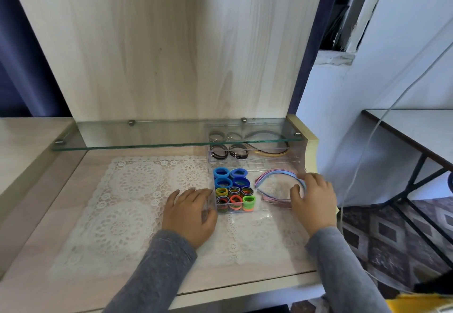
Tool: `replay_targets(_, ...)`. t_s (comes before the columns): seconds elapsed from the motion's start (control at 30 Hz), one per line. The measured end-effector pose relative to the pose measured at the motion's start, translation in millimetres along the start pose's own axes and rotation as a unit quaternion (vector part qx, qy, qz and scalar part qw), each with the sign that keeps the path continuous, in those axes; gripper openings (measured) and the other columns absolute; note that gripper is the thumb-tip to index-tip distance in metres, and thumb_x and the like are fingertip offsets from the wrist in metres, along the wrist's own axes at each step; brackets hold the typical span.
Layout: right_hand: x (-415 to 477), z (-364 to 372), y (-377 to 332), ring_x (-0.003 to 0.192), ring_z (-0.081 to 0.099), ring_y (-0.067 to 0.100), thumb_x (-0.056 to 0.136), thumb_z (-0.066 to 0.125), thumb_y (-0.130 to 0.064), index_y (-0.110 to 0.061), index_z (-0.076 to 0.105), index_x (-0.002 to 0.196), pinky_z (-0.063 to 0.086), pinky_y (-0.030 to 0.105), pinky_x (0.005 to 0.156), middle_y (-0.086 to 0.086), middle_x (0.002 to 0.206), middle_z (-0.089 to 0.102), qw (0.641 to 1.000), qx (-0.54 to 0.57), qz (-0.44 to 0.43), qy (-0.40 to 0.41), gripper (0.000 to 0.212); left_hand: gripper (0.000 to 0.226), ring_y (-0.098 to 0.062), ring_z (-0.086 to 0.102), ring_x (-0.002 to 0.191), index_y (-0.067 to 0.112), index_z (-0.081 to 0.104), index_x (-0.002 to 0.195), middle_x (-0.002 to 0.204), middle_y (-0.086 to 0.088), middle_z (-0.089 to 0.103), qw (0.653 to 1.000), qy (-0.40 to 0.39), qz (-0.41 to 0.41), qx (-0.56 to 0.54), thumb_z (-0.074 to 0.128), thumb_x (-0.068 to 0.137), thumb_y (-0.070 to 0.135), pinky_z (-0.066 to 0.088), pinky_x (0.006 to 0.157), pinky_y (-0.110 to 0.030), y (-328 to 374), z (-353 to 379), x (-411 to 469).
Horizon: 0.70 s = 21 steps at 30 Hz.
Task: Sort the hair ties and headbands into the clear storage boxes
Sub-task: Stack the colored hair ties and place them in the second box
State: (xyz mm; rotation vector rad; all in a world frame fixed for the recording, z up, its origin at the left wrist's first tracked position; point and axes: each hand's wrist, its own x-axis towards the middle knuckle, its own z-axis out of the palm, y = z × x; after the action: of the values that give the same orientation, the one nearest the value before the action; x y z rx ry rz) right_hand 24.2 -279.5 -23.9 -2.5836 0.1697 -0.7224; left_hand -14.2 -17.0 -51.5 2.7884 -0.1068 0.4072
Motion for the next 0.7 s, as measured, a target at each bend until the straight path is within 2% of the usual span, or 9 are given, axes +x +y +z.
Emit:
replay_targets(0.1,-2,-2,13,0.11,0.049,0.037,0.082,0.062,-0.019,-0.003,0.059,0.12,0.04,0.044,0.096,0.018,0.121,0.055,0.997,0.031,0.066,-0.03,0.041,0.083,-0.008,0.037,0.135,0.032,0.045,0.14,0.14,0.016,0.049,1.0,-0.03,-0.004,-0.003,0.009,0.069,0.056,0.011,0.116,-0.036,2,-4,-2)
replay_targets(0.23,-5,-6,19,0.125,0.041,0.031,0.085,0.063,-0.027,-0.003,0.045,0.134,0.033,0.041,0.106,0.016,0.134,0.045,0.986,0.102,0.118,-0.066,0.057,0.07,-0.006,0.033,0.138,0.034,0.038,0.144,0.143,0.015,0.047,0.998,-0.052,-0.015,-0.019,0.025,0.077,0.05,0.009,0.117,-0.034,6,-5,-5)
replay_targets(0.33,-5,-10,20,0.128,0.039,0.028,0.087,0.063,-0.029,-0.003,0.041,0.137,0.03,0.036,0.107,0.015,0.137,0.044,0.981,0.126,0.121,-0.087,0.061,0.071,-0.006,0.032,0.138,0.035,0.034,0.146,0.143,0.014,0.046,0.997,-0.066,-0.02,-0.026,0.028,0.077,0.051,0.009,0.116,-0.033,11,-7,-7)
replay_targets(0.43,-7,-11,20,0.127,0.041,0.028,0.087,0.063,-0.03,-0.003,0.04,0.137,0.032,0.037,0.106,0.015,0.137,0.046,0.98,0.135,0.113,-0.097,0.061,0.07,-0.007,0.038,0.133,0.035,0.036,0.145,0.138,0.014,0.051,0.996,-0.068,-0.026,-0.053,0.032,0.078,0.054,0.014,0.116,-0.034,11,-7,-8)
replay_targets(0.57,-7,-14,19,0.127,0.042,0.027,0.087,0.065,-0.032,-0.005,0.039,0.138,0.033,0.038,0.106,0.015,0.138,0.046,0.977,0.145,0.116,-0.104,0.064,0.054,-0.006,0.049,0.119,0.035,0.041,0.141,0.128,0.016,0.058,0.995,-0.041,-0.031,-0.082,0.047,0.088,0.043,0.023,0.113,-0.033,10,-7,-9)
replay_targets(0.7,-6,-16,19,0.126,0.042,0.026,0.086,0.065,-0.033,-0.008,0.04,0.138,0.034,0.039,0.106,0.012,0.138,0.045,0.977,0.149,0.116,-0.102,0.063,0.052,-0.009,0.053,0.113,0.036,0.042,0.141,0.125,0.014,0.061,0.992,-0.04,-0.049,-0.11,0.049,0.09,0.04,0.028,0.11,-0.035,11,-5,-8)
